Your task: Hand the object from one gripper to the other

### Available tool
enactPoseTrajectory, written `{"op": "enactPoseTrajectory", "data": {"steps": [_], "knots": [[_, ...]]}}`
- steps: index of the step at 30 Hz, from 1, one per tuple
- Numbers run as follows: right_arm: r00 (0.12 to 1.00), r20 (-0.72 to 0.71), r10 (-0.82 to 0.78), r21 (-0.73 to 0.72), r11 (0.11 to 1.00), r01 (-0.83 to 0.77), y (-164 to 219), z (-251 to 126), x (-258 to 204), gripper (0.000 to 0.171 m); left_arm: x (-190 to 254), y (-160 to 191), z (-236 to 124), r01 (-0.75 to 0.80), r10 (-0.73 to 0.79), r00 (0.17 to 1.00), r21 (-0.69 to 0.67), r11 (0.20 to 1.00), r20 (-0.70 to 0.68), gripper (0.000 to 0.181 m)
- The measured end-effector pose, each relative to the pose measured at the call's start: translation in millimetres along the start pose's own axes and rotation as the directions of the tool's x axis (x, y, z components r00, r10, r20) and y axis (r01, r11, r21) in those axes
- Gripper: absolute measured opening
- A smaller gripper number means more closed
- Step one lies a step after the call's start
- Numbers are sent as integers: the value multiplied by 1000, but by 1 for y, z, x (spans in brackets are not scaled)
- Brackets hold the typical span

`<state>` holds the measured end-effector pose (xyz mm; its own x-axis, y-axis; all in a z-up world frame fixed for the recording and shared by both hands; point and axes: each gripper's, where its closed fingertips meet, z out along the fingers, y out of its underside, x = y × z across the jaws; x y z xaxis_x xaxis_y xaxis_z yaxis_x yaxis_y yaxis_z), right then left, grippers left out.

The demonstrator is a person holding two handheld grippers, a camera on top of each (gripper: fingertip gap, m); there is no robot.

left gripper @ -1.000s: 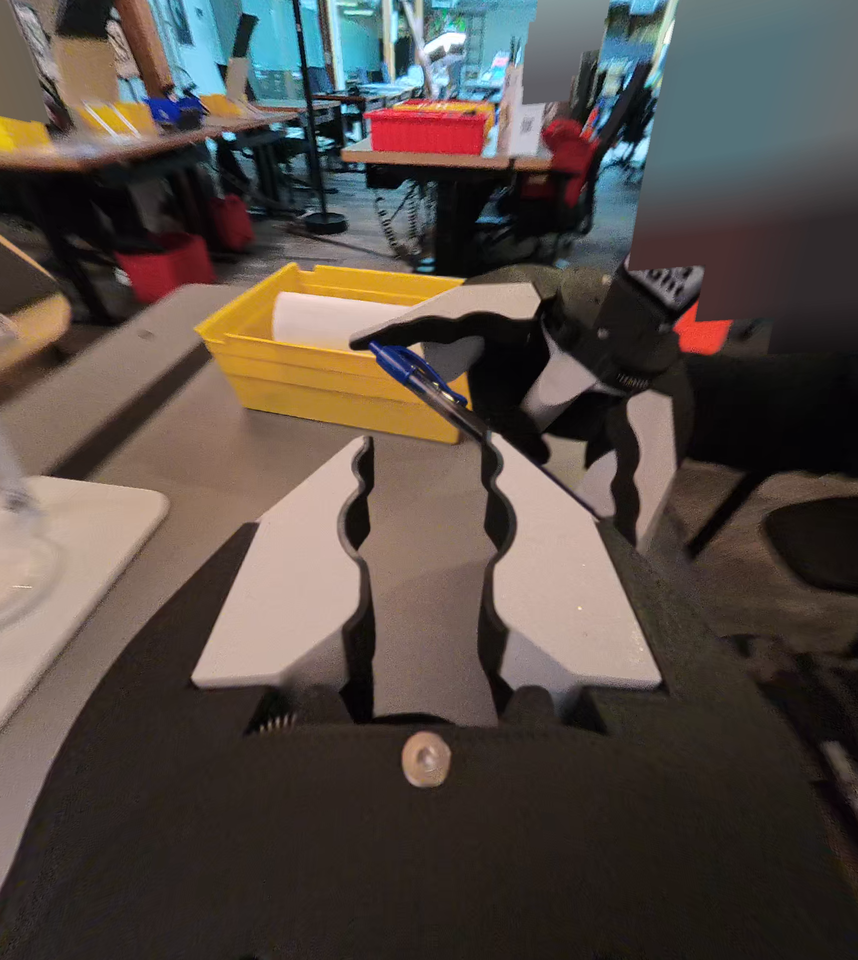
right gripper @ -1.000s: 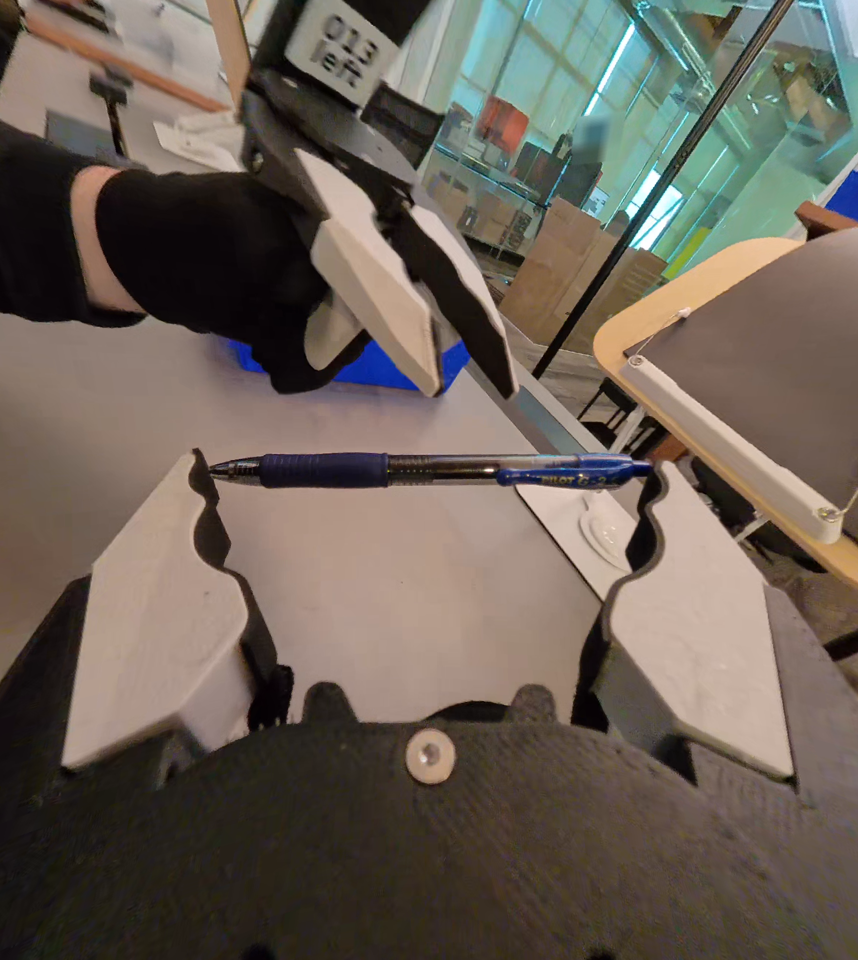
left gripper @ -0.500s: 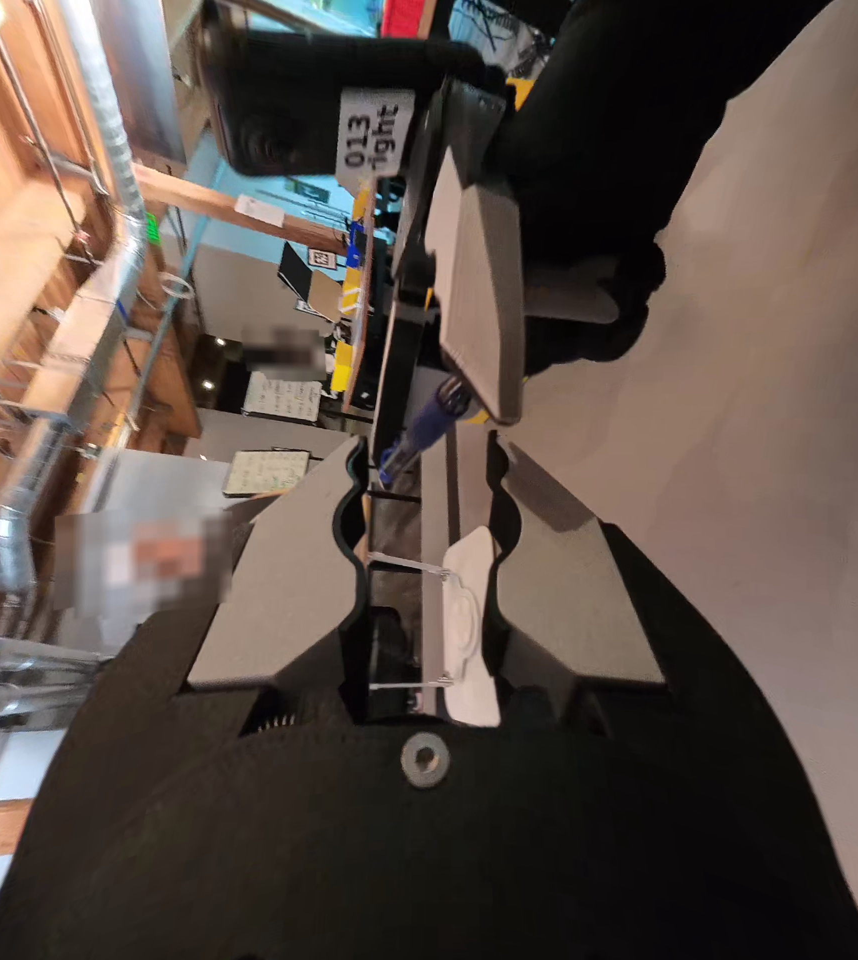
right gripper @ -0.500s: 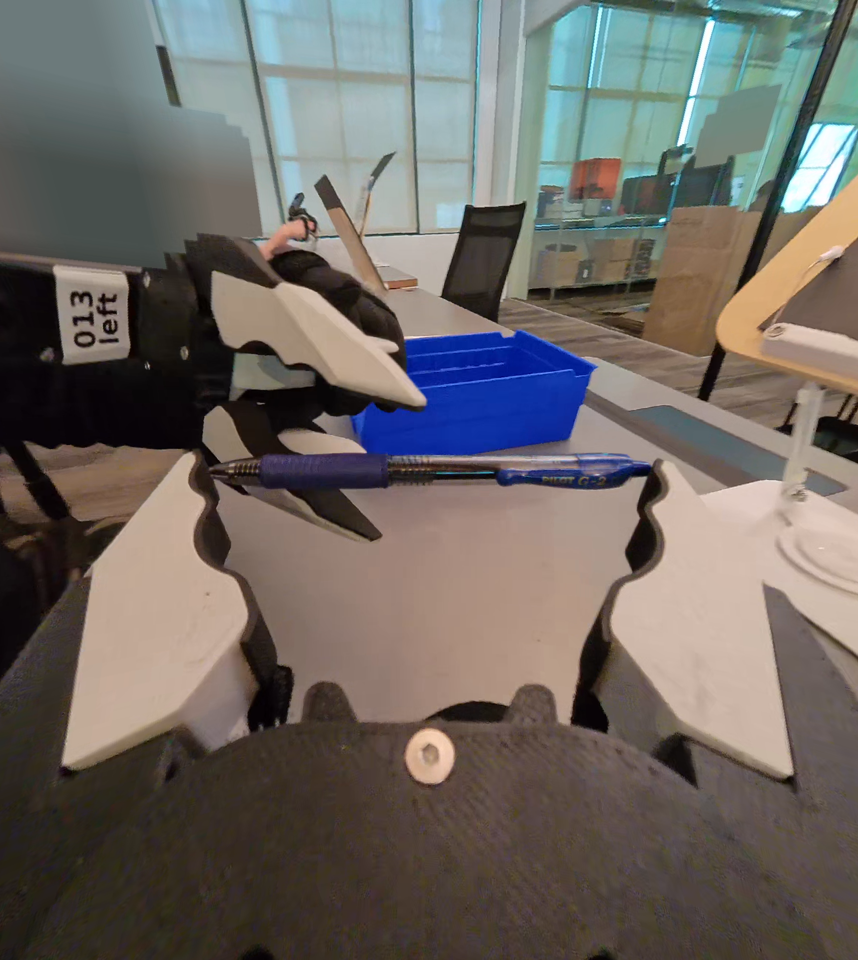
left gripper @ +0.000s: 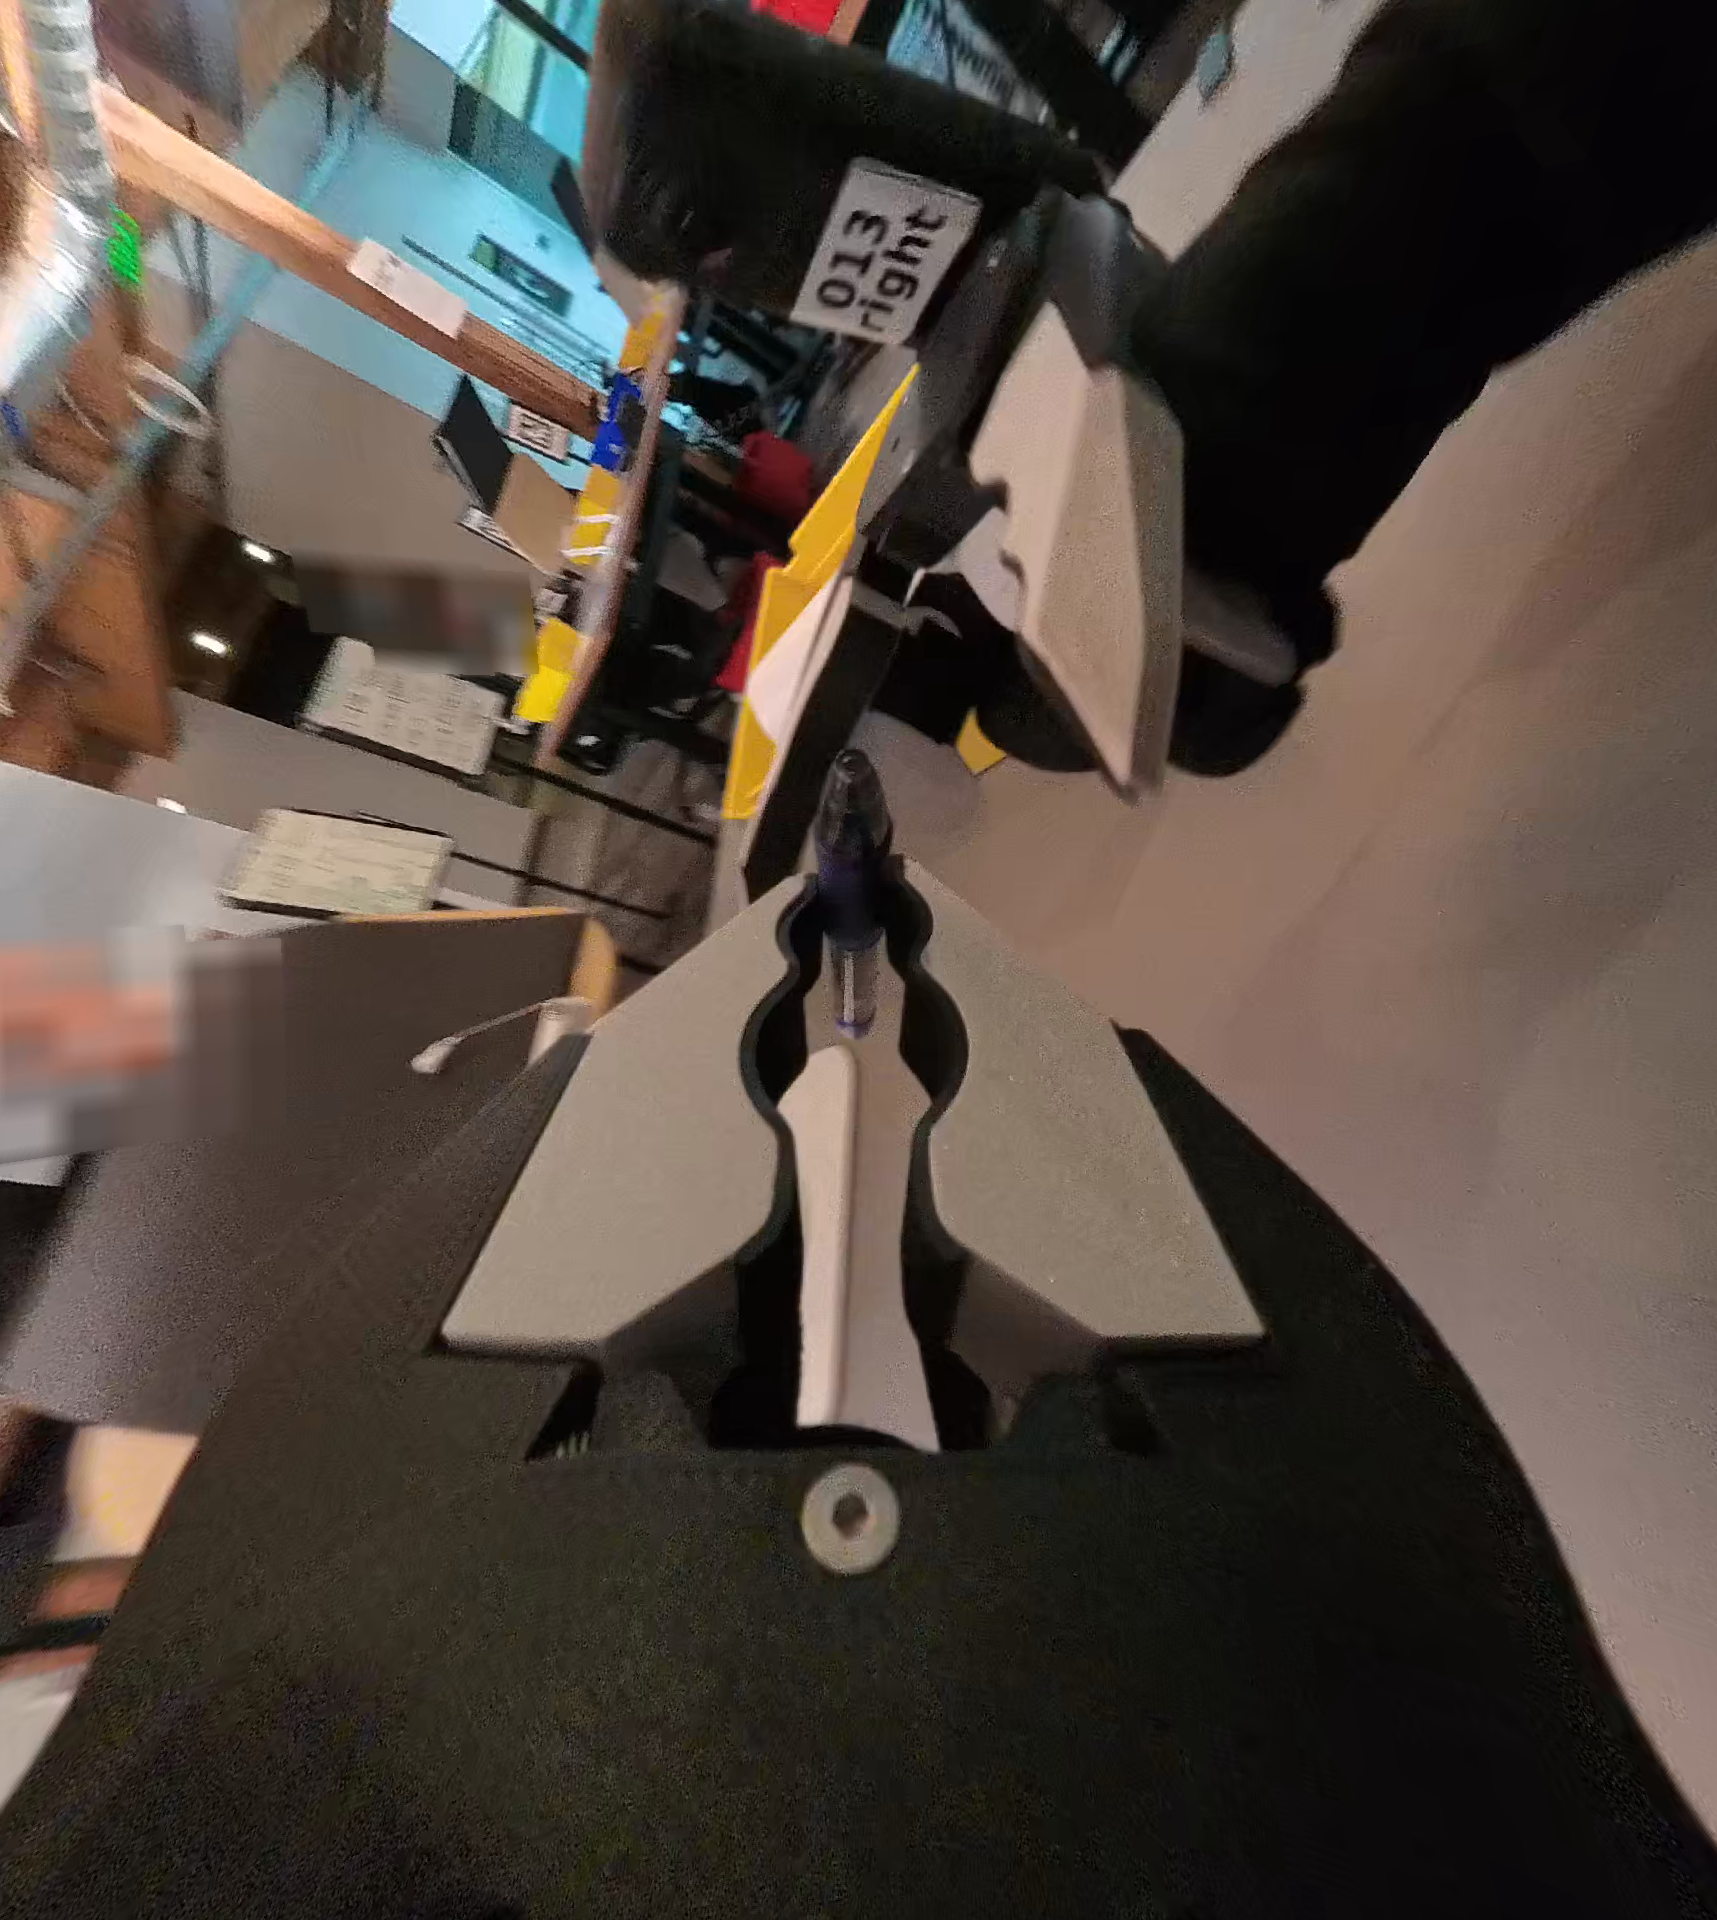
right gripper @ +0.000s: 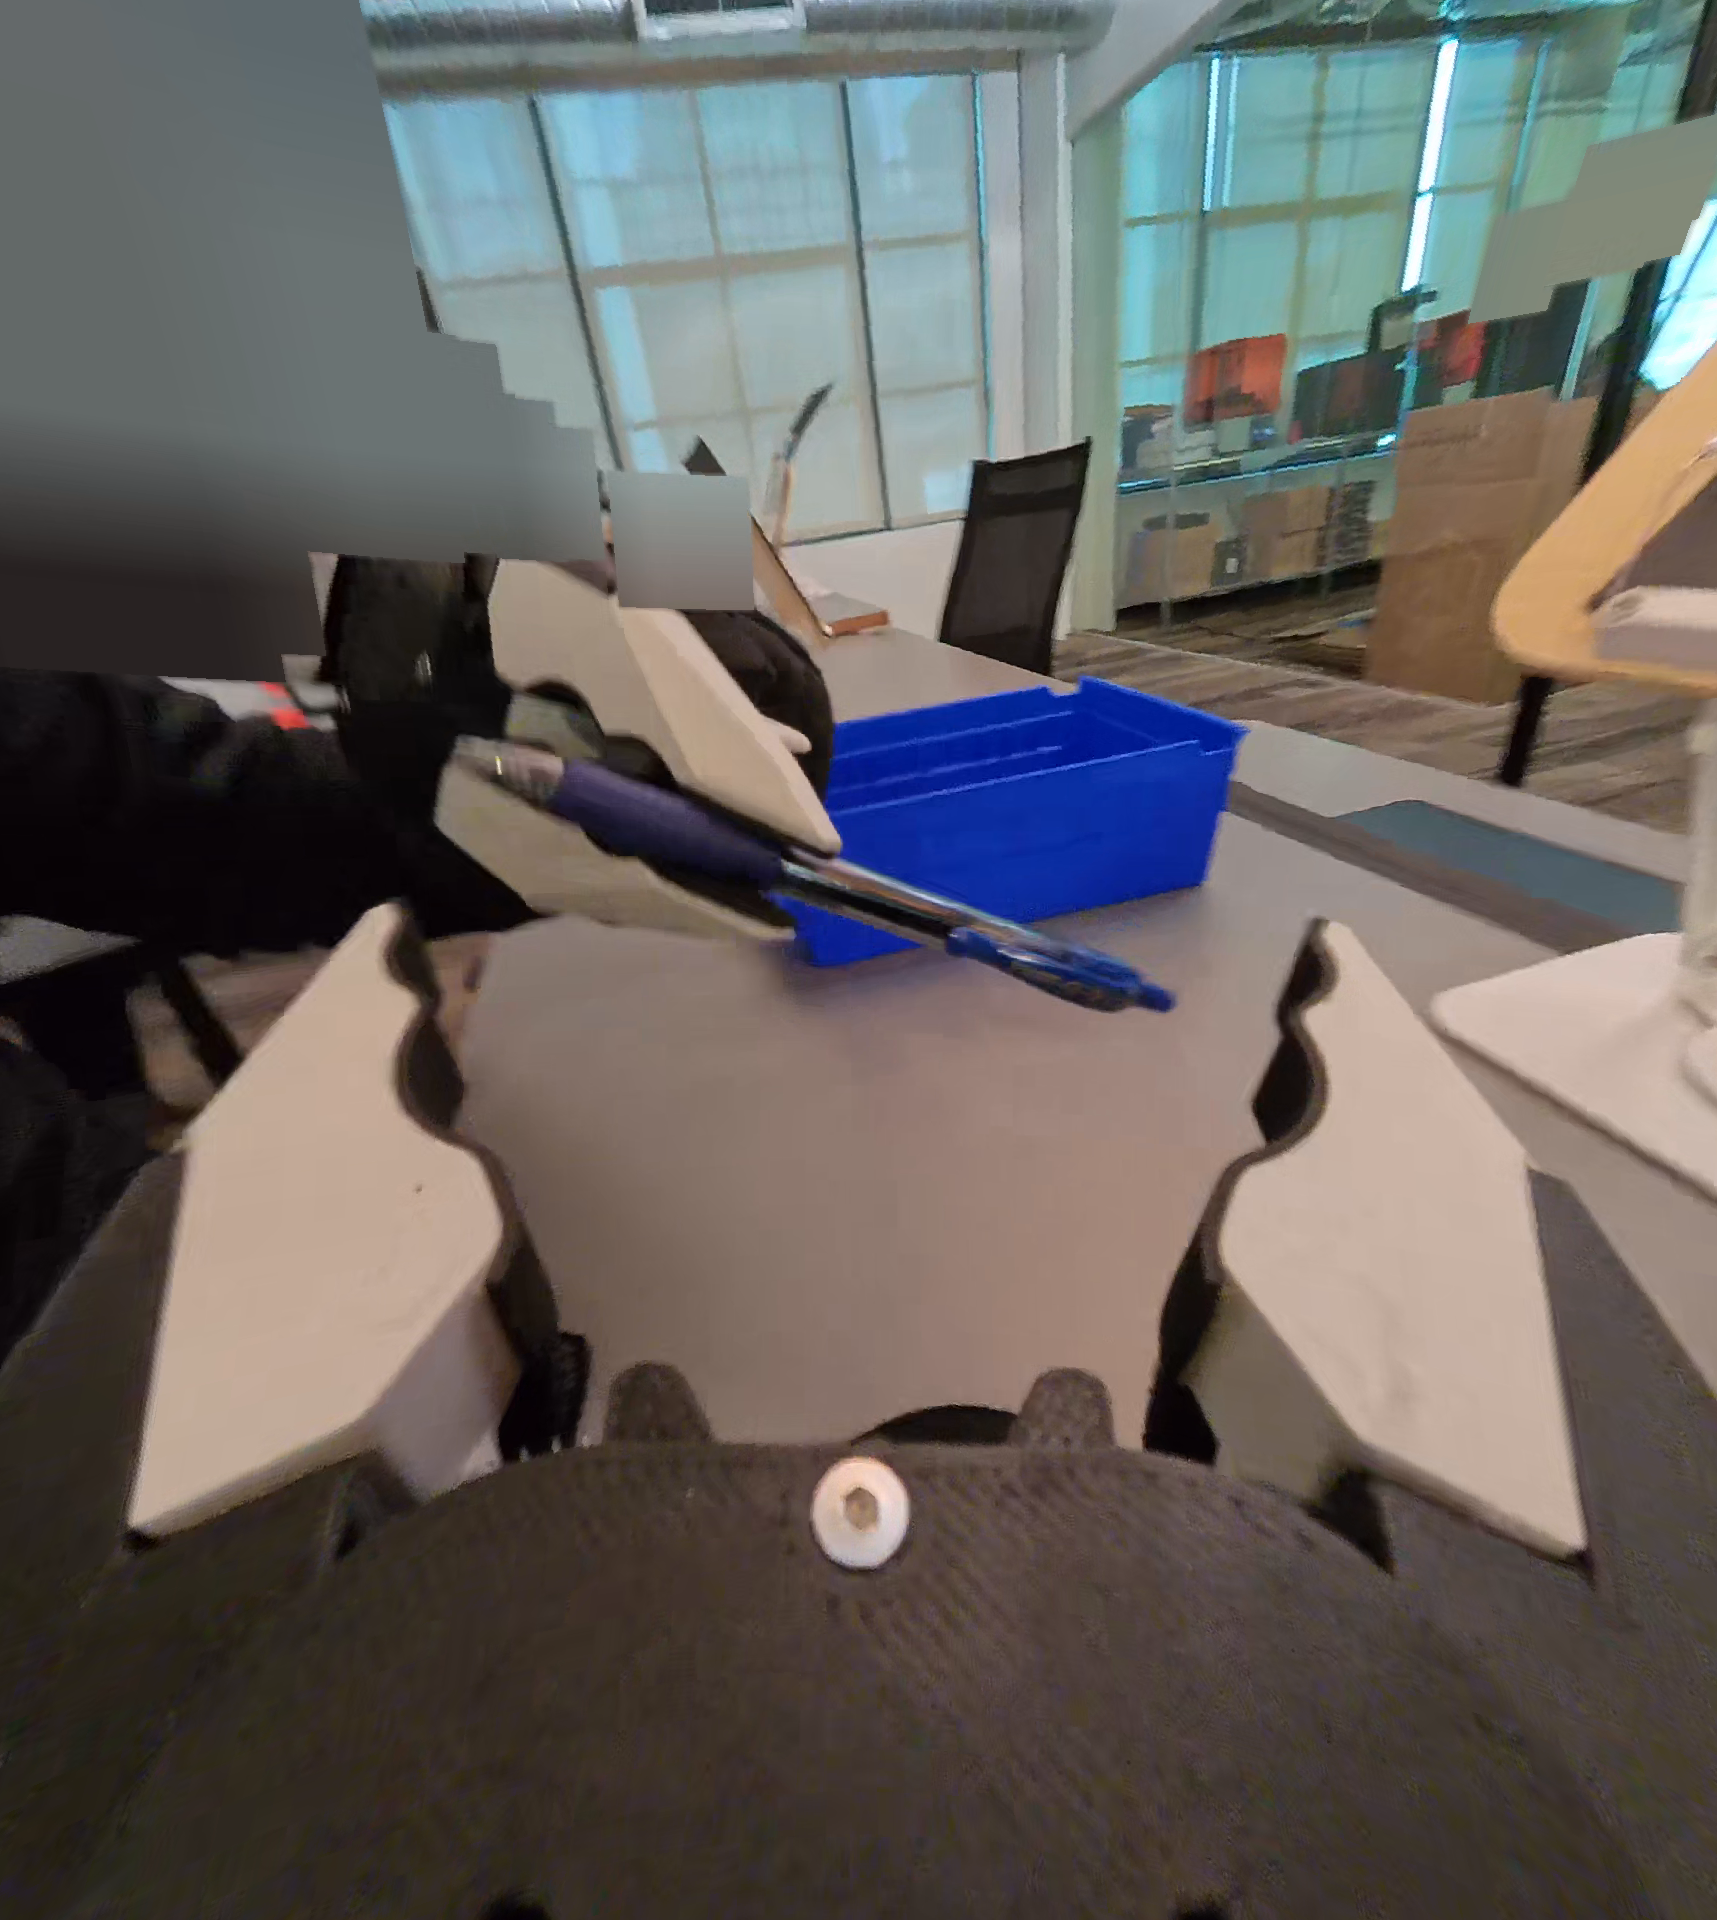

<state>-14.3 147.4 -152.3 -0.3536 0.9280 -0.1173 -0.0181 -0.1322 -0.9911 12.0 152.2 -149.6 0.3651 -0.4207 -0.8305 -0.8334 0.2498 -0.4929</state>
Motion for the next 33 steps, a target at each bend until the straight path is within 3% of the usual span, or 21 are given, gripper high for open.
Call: {"op": "enactPoseTrajectory", "data": {"steps": [2, 4, 6, 11, 15, 17, 19, 23, 25, 27, 33], "knots": [[979, -81, -185, -81, 981, 178, 3, -6, 9, 129, 1, 0, -1, 184, -183, 977, 6, 983, -106, 9], [923, -111, -368, -175, 922, 346, 5, -9, 12, 91, -4, -5, -3, 333, -321, 932, 42, 942, -168, 9], [864, -114, -490, -238, 858, 455, 6, -10, 13, 64, -8, -6, -4, 463, -441, 867, 49, 885, -230, 9], [804, -55, -592, -318, 774, 548, 17, -4, 7, 12, -12, -12, -8, 635, -583, 732, 41, 772, -353, 9], [847, -50, -529, -308, 815, 490, 23, 0, 5, 8, -13, -7, -6, 691, -633, 671, 16, 723, -387, 9], [929, -50, -368, -236, 908, 347, 20, 1, 4, 7, -24, -4, -5, 685, -632, 703, 70, 725, -326, 18], [990, -16, -141, -143, 980, 137, 15, 0, 2, 8, -38, 0, -7, 605, -574, 792, 129, 786, -209, 71], [975, 85, 205, -27, 979, -203, 10, -4, 4, 7, -37, 7, -5, 220, -221, 975, 78, 972, 3, 116], [951, 129, 282, -31, 959, -281, 13, -4, 1, 8, -27, 13, 2, 11, -10, 998, -14, 1000, 56, 134], [927, 157, 341, -42, 940, -339, 15, -2, -1, 7, -14, 17, 11, -75, 78, 996, -58, 996, 43, 152], [888, 207, 412, -74, 911, -405, 21, 3, -11, 8, -2, 19, 21, -43, 43, 999, -60, 997, 7, 158]]}}
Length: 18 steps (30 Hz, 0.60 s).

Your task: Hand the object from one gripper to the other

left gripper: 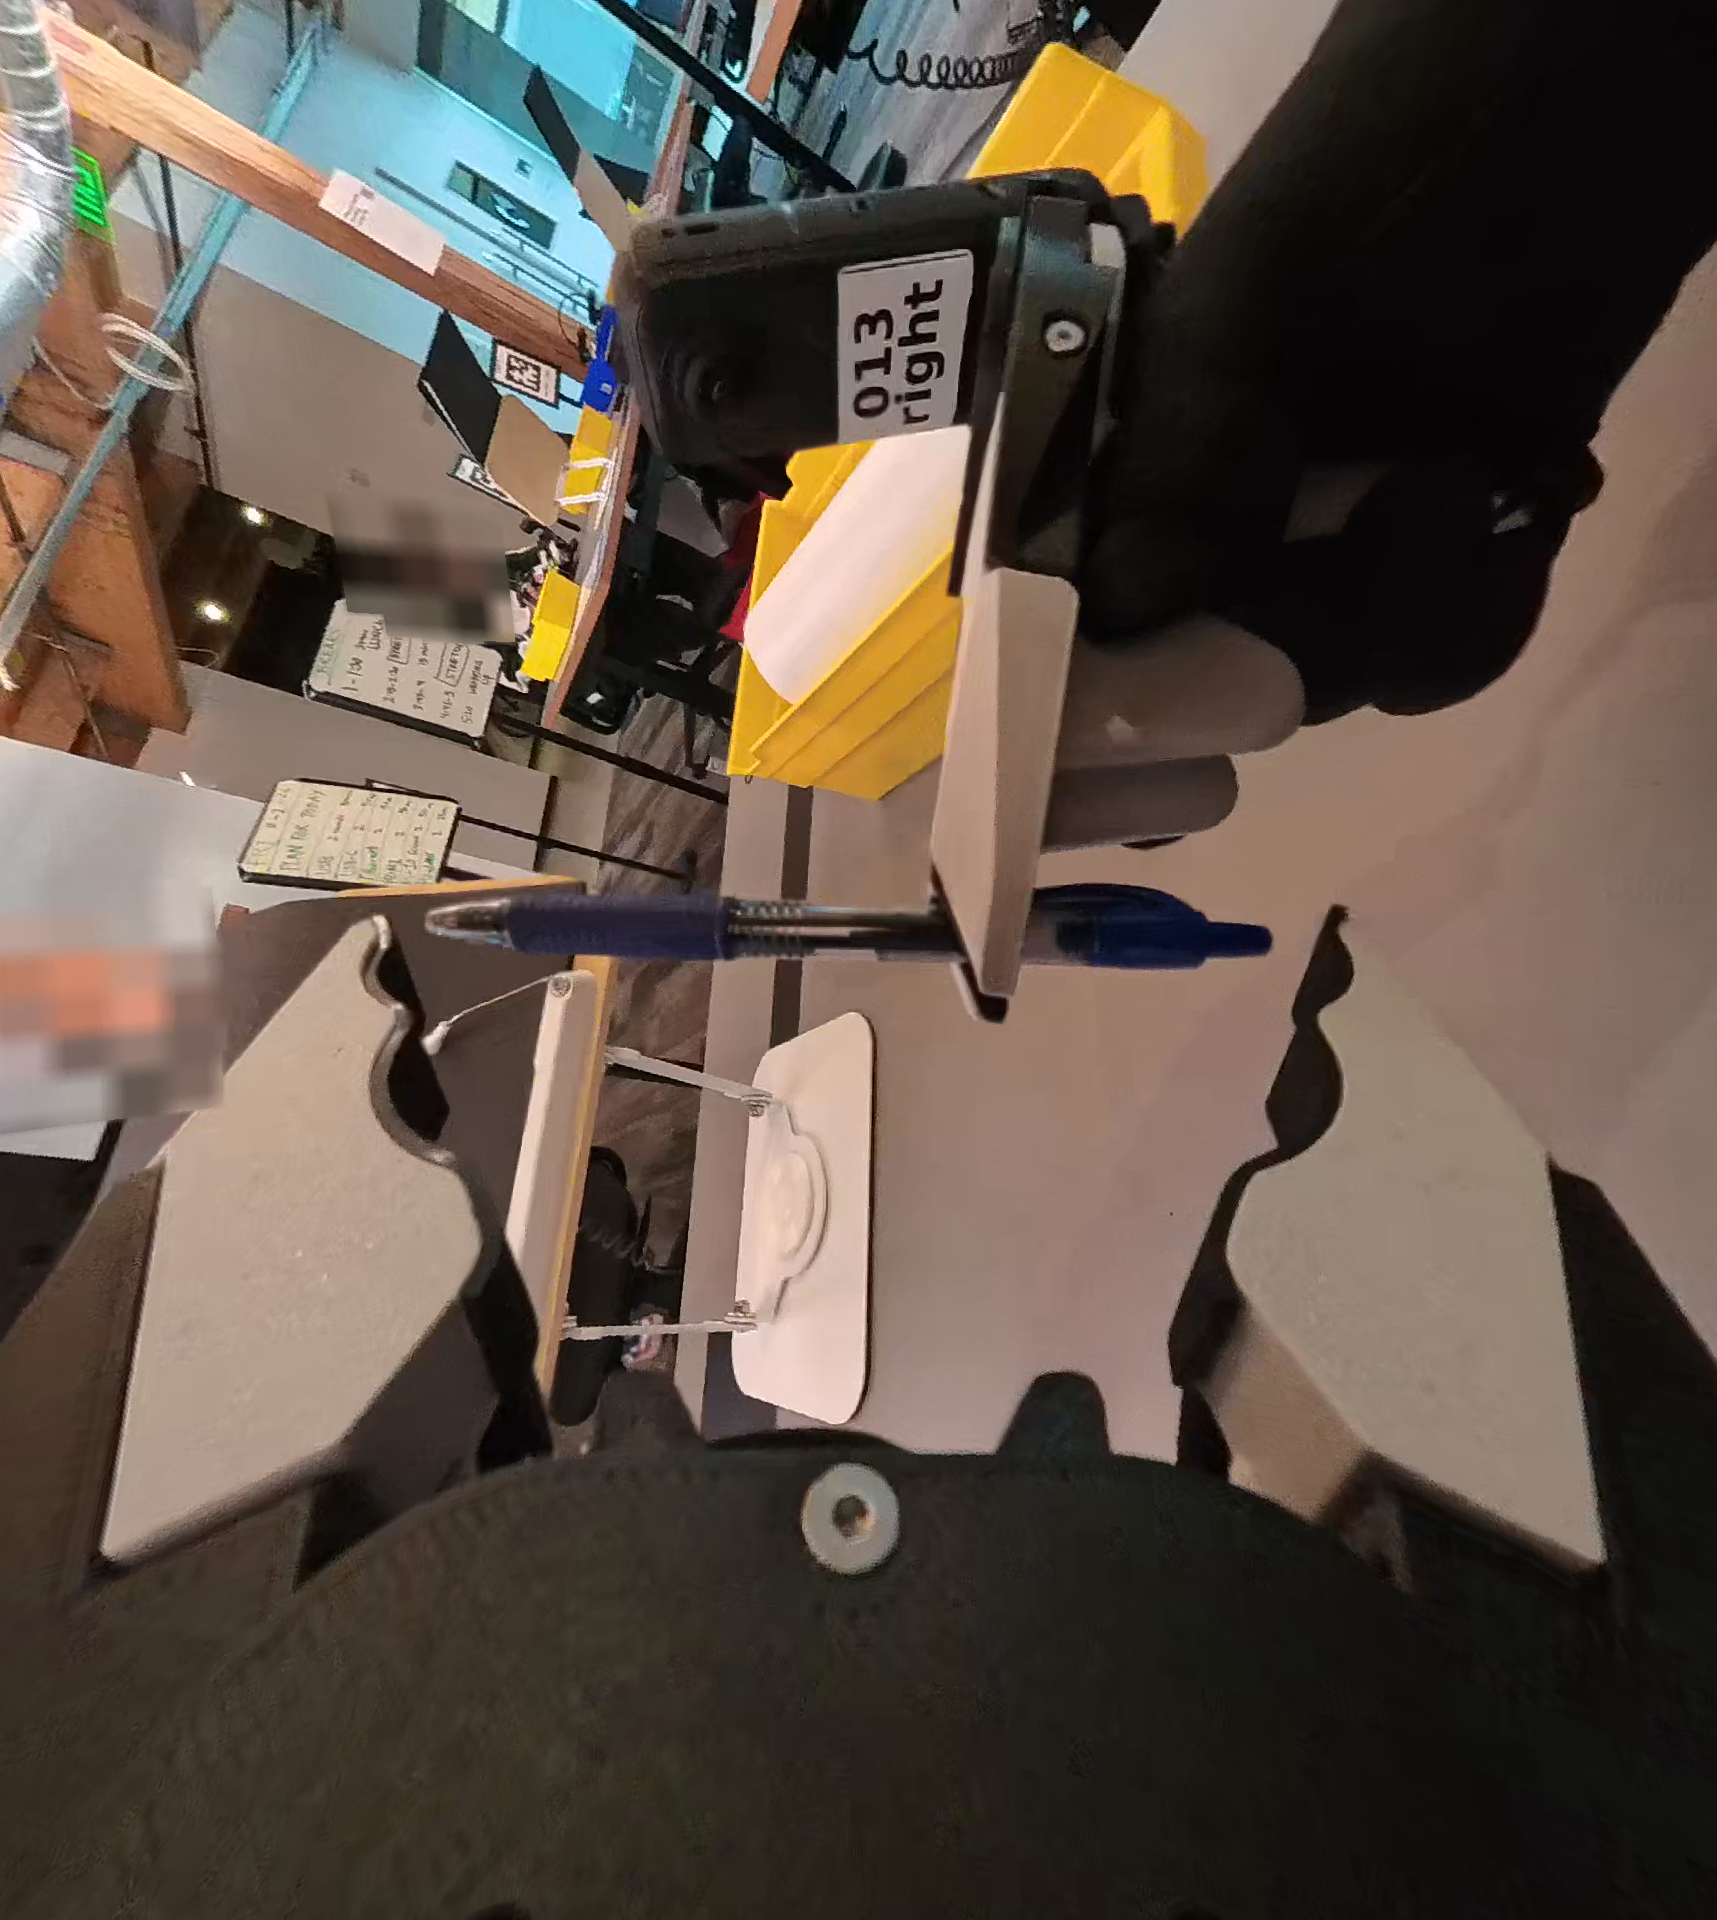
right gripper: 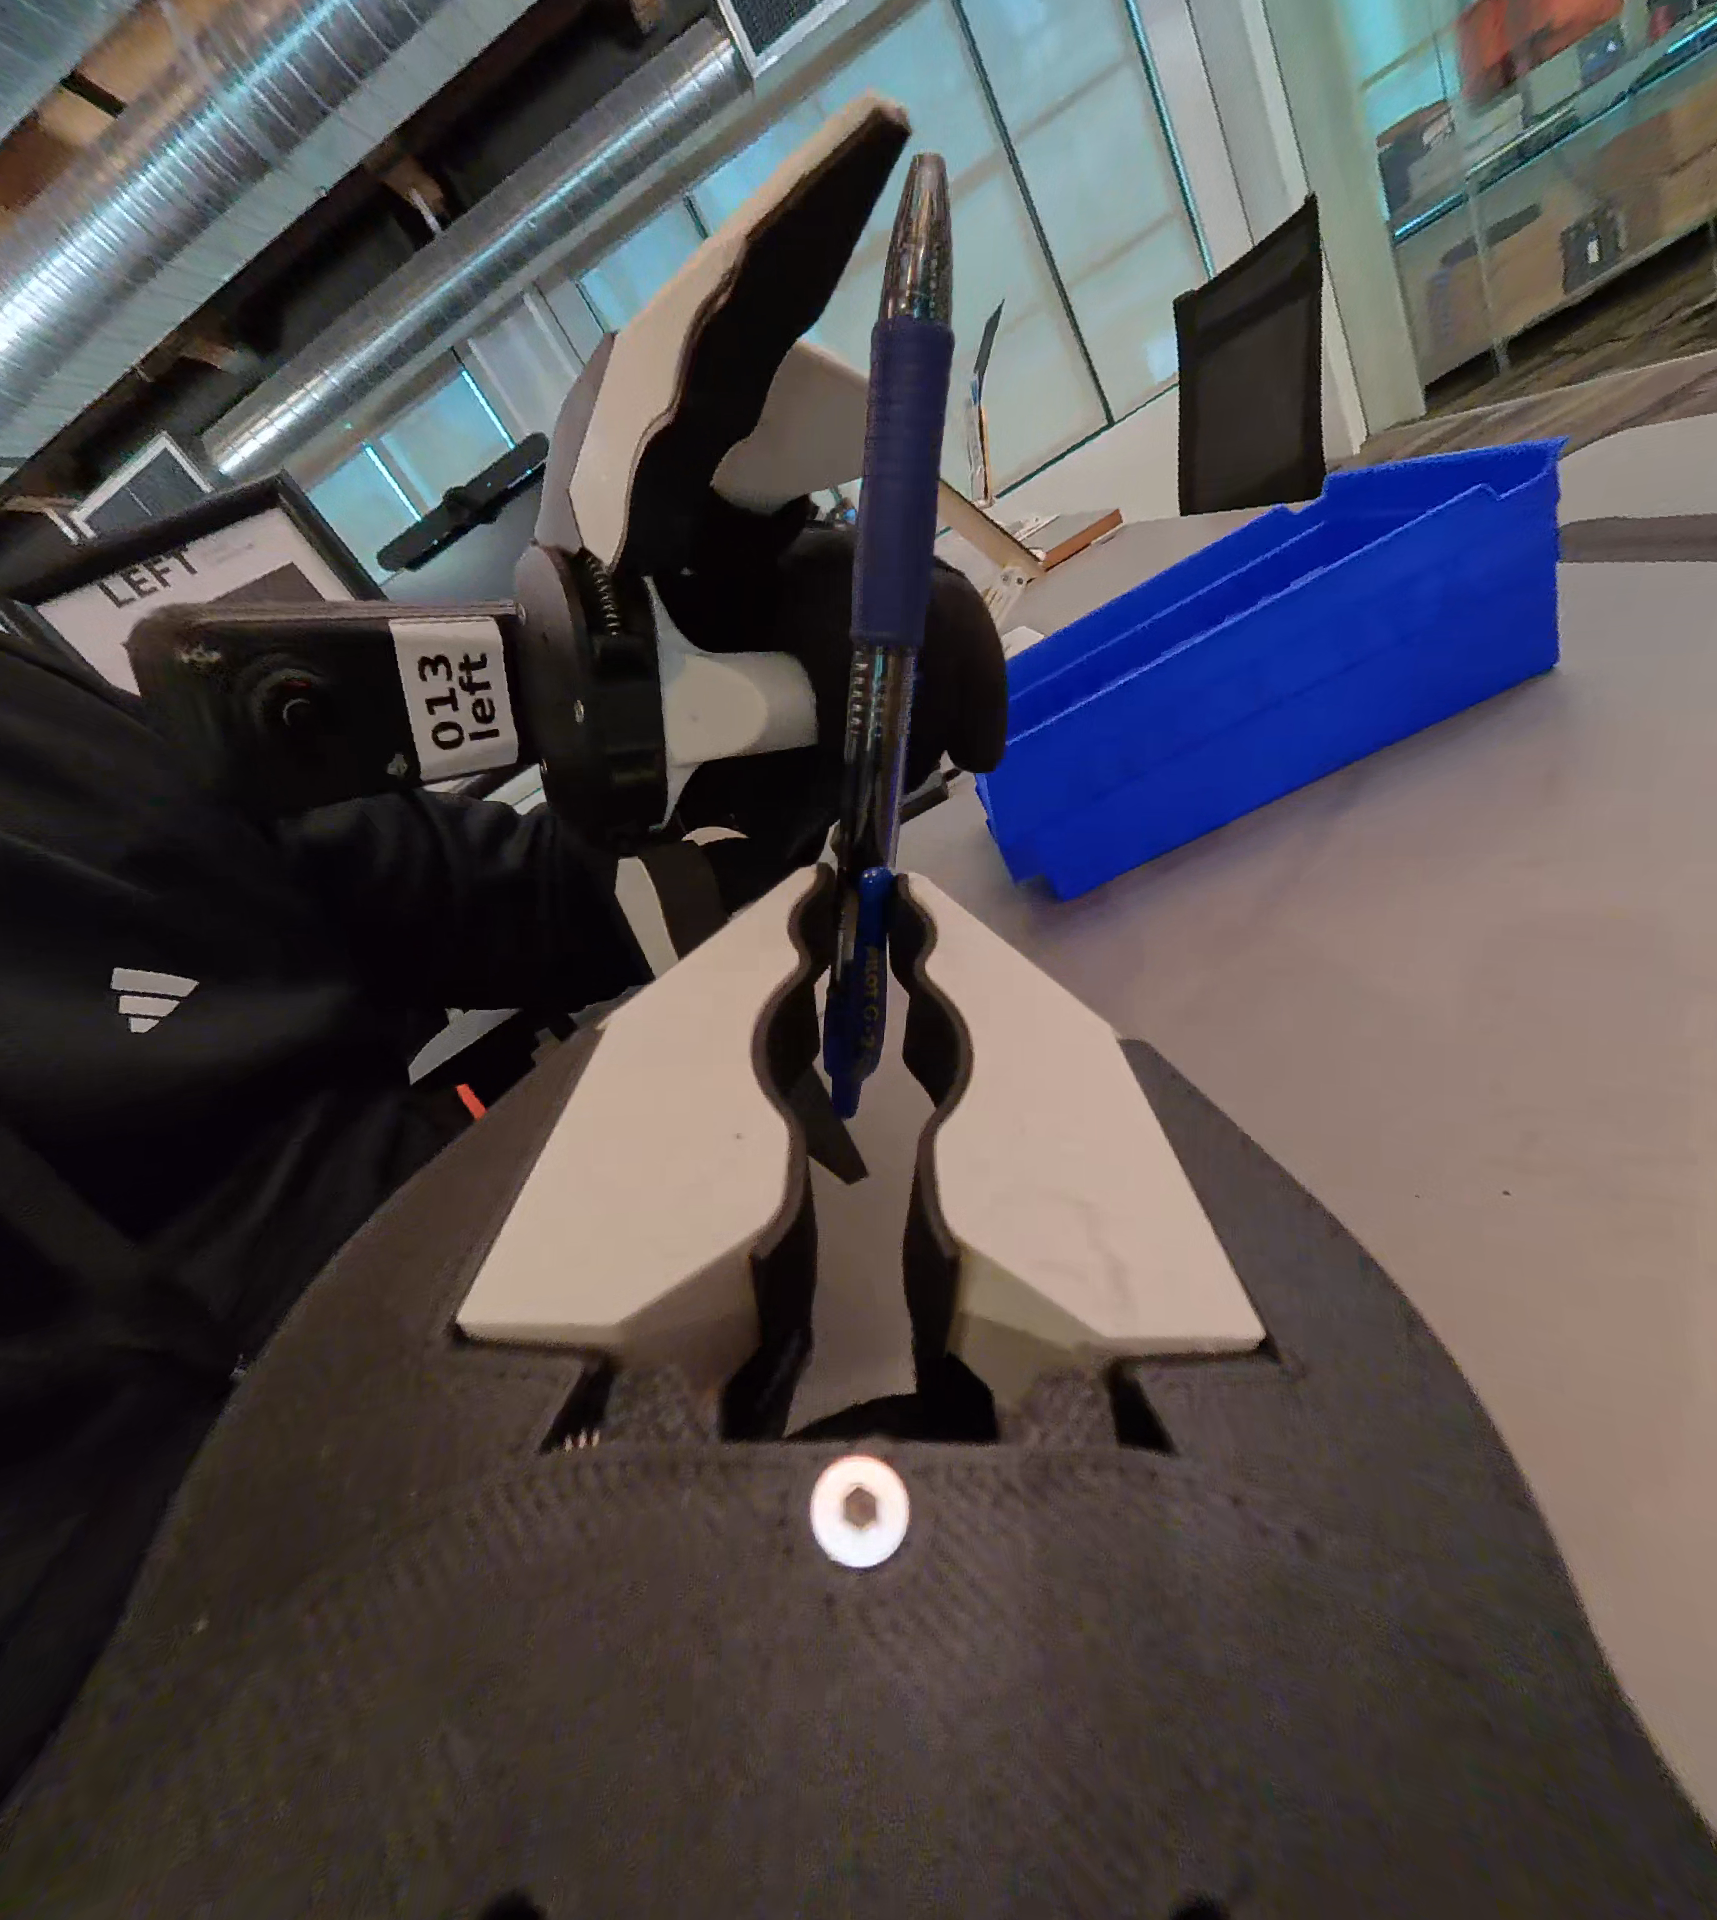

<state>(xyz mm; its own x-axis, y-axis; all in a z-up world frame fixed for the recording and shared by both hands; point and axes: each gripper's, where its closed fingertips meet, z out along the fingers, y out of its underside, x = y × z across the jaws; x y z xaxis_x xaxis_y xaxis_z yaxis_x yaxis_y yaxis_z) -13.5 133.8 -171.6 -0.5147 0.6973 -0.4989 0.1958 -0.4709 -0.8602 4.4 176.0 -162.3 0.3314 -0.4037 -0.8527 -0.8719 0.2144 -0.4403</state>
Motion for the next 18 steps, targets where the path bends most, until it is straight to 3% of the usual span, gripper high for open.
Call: {"op": "enactPoseTrajectory", "data": {"steps": [16, 18], "knots": [[999, 31, 41, 27, 999, -42, 1, 3, -2, 8, -3, 6, 3, 46, -45, 999, -23, 999, 11, 152], [999, 11, 38, 44, 998, -38, -2, 4, 1, 35, -5, 8, 2, 73, -72, 997, -22, 997, 12, 152]]}}
